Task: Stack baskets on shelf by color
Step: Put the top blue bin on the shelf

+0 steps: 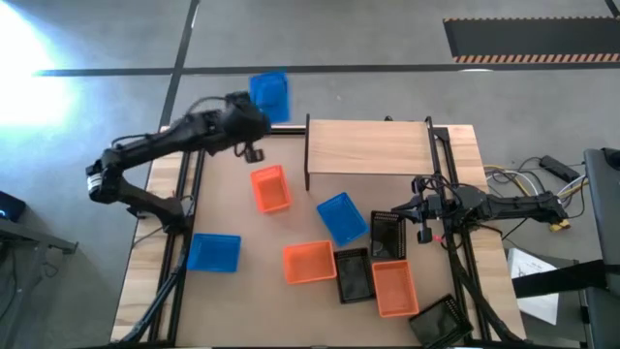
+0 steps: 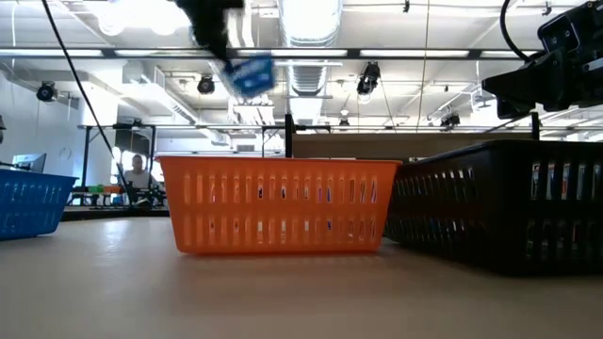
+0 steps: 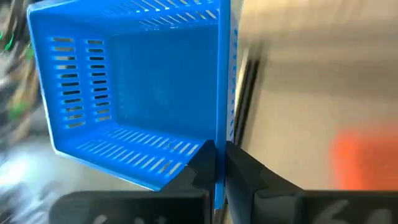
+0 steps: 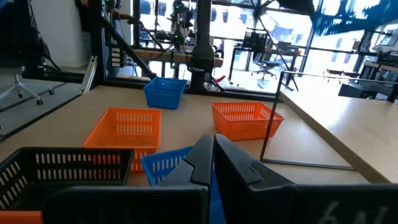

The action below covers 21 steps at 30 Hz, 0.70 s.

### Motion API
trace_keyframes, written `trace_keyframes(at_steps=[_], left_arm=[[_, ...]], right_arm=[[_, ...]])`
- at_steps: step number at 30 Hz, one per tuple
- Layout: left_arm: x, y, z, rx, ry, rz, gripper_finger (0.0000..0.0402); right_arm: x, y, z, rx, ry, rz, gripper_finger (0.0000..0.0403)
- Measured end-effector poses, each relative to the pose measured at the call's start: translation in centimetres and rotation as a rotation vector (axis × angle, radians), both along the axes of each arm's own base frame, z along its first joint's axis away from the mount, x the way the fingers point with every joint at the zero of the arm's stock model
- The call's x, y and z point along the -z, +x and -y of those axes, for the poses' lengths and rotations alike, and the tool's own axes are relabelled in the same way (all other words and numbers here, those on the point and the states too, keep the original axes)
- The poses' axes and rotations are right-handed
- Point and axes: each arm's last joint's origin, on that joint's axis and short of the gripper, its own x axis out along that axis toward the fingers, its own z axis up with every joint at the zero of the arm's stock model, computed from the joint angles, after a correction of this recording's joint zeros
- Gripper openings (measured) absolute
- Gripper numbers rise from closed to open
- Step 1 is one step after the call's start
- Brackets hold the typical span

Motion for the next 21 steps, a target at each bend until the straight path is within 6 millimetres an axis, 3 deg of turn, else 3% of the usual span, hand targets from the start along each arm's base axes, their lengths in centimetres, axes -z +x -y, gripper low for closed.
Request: trace_keyframes(at_steps=[3,6,10,13,16,21], left_arm=[[-2.8,1.8,0.8,0.189,-0.147,0.262,0.0001],[-2.1,4.8,1.2,0.279,-0.266,0.298,0.0001],[1.0,9.3,1.3,0.267,-0.37,0.183,0.0],[2.4,11.7,1.8,0.241,-0.436,0.096,0.0],[3.8,13.4,2.1,0.178,-0.441,-0.039,0.0],[5.2,14.8,2.4,0.032,-0.281,-0.201,0.0]], right_arm=[[0.0,0.0,0.0,0.0,0.0,0.0,0.0009],[0.0,0.0,0.0,0.0,0.0,0.0,0.0009],[0.0,0.0,0.0,0.0,0.0,0.0,0.0009],[0.0,0.0,0.0,0.0,0.0,0.0,0.0009],[0.0,0.0,0.0,0.0,0.0,0.0,0.0009],[0.0,0.0,0.0,0.0,0.0,0.001,0.0009]])
